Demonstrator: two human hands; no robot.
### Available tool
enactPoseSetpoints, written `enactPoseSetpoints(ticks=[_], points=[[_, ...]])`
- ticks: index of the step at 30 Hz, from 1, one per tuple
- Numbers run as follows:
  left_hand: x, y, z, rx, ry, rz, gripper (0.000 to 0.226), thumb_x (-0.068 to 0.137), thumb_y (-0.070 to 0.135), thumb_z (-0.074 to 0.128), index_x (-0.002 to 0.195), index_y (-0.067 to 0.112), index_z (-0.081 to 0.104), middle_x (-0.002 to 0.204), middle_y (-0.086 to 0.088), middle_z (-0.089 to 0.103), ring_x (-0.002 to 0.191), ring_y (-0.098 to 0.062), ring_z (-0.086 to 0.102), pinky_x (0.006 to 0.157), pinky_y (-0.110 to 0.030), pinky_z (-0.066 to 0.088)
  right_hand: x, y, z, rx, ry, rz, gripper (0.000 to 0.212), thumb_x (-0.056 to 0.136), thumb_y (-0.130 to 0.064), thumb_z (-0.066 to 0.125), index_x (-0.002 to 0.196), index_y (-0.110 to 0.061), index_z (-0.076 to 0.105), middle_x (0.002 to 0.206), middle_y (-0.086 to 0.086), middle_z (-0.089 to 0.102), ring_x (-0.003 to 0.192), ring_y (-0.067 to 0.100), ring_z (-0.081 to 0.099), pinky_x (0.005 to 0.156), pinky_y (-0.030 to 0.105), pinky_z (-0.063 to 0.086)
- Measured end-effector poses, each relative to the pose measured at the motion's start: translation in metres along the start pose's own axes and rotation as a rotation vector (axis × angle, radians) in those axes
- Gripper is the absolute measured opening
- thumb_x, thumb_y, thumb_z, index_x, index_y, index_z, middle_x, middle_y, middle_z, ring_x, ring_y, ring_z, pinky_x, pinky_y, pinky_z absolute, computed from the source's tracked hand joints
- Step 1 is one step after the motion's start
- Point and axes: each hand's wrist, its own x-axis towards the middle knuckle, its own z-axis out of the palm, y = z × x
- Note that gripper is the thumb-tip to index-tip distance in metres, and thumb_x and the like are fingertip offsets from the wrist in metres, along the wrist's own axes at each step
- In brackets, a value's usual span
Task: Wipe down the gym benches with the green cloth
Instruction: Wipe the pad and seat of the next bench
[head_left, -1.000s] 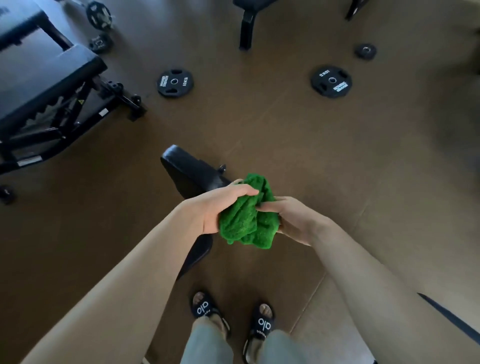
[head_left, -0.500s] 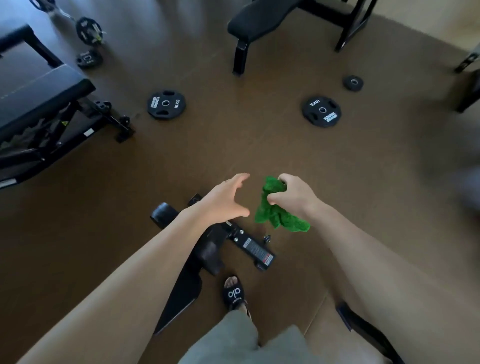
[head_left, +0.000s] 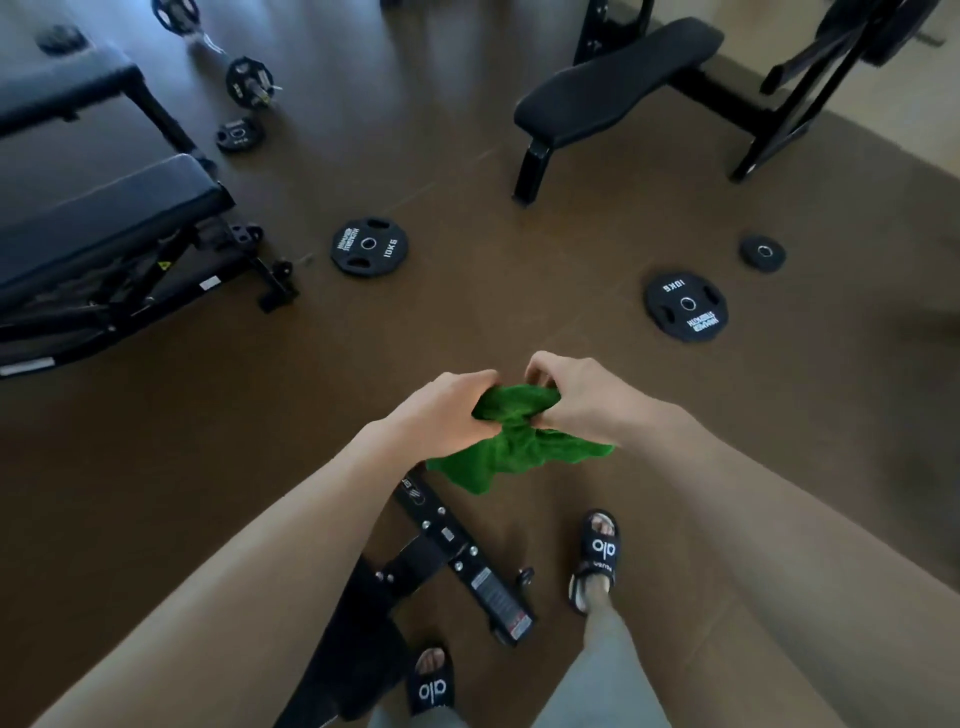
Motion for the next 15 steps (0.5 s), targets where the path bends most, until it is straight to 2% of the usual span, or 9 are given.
enactPoseSetpoints(ticks=[3,6,9,12,15], points=[[0.046,0.006,-0.018,0.055,0.052,-0.102,0.017,0.089,0.034,0.065,0.090,0.030,0.049,0.087,0.003,0.062,0.080,-0.023,0.064,0.074,-0.048,0.058,0.048,0.019,-0.037,-0.205,0.014,-0.060,0.017,0.091,-0.024,0.070,0.103,-0.023,0.058,0.097,0.001,0.065,0.089,0.025,0.064,0.071,0.037,0.052],[0.086,0.020,-0.034,0.123,0.137,-0.255,0.017,0.094,0.035,0.062,0.105,0.028,0.050,0.092,0.001,0.062,0.083,-0.025,0.064,0.074,-0.045,0.058,0.092,0.031,-0.078,-0.438,0.097,-0.150,0.010,0.095,-0.021,0.060,0.105,-0.020,0.058,0.093,0.005,0.063,0.082,0.030,0.058,0.067,0.034,0.041],[0.119,0.035,-0.053,0.148,0.155,-0.359,0.025,0.098,0.037,0.061,0.114,0.024,0.046,0.096,-0.002,0.061,0.082,-0.027,0.064,0.071,-0.042,0.055,0.127,0.042,-0.119,-0.395,0.066,-0.152,0.013,0.092,-0.012,0.055,0.104,-0.015,0.059,0.097,0.011,0.064,0.084,0.034,0.060,0.068,0.035,0.043],[0.147,0.040,-0.075,0.180,0.188,-0.371,0.020,0.100,0.038,0.058,0.109,0.025,0.045,0.096,0.000,0.057,0.086,-0.027,0.060,0.071,-0.040,0.050,0.164,0.044,-0.156,-0.465,0.067,-0.197,0.015,0.090,-0.016,0.057,0.104,-0.019,0.061,0.098,0.007,0.065,0.088,0.032,0.064,0.070,0.035,0.044],[0.171,0.031,-0.101,0.161,0.178,-0.375,0.023,0.097,0.041,0.063,0.100,0.022,0.050,0.106,0.003,0.051,0.096,-0.023,0.057,0.082,-0.042,0.050,0.200,0.038,-0.185,-0.596,0.059,-0.283,0.017,0.095,-0.029,0.061,0.110,-0.023,0.062,0.100,0.002,0.065,0.090,0.028,0.063,0.071,0.035,0.041]])
